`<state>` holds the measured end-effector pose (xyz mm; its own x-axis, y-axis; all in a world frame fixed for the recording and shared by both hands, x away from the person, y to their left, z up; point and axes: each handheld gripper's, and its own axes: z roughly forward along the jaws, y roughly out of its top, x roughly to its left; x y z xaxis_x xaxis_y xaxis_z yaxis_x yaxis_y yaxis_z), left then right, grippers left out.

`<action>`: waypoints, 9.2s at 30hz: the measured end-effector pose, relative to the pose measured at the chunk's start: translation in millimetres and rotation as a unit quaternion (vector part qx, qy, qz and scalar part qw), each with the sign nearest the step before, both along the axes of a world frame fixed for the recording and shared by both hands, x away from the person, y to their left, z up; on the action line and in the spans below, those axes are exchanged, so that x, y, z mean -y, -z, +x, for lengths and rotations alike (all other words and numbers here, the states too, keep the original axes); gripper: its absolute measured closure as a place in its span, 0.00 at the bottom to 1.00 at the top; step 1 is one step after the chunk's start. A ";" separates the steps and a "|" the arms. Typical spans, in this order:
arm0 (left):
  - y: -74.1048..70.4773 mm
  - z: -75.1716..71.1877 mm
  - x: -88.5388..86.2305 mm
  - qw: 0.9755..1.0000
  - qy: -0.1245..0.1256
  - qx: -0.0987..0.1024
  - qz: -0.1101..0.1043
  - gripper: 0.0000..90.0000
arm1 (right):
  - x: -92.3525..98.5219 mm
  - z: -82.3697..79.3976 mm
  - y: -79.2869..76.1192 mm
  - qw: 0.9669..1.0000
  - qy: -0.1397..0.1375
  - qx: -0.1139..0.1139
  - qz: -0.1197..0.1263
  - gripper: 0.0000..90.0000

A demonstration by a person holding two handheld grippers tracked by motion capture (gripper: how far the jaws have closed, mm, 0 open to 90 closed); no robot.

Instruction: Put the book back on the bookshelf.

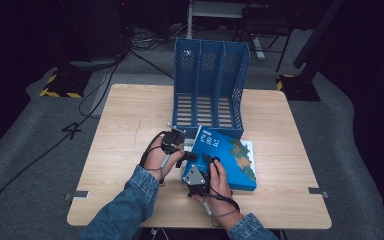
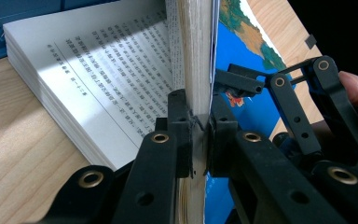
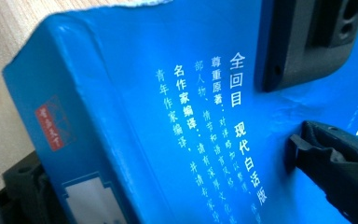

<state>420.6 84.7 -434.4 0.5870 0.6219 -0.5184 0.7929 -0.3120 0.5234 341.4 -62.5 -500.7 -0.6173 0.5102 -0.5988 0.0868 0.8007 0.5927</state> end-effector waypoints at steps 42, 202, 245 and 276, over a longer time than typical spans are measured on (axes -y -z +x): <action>7.7 -2.1 -46.7 0.996 -0.073 0.048 -0.029 0.61 | -3.4 -0.3 -33.0 0.993 -0.053 -0.020 -0.102 0.65; 69.2 5.6 -120.9 0.959 -0.114 0.202 0.165 0.28 | 140.6 193.4 -255.9 0.895 0.156 0.001 0.418 0.68; 69.3 6.3 -120.6 0.958 -0.118 0.202 0.167 0.28 | 110.5 240.0 -189.5 0.901 0.171 -0.039 0.396 0.67; 69.3 6.5 -120.8 0.958 -0.117 0.202 0.169 0.28 | 102.3 239.1 -191.2 0.914 0.170 -0.021 0.369 0.66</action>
<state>427.1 205.5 -503.6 0.5216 0.8528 -0.0247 0.6159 -0.3563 0.7027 580.5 -164.8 -309.5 -0.3621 0.9321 0.0064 0.2923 0.1070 0.9503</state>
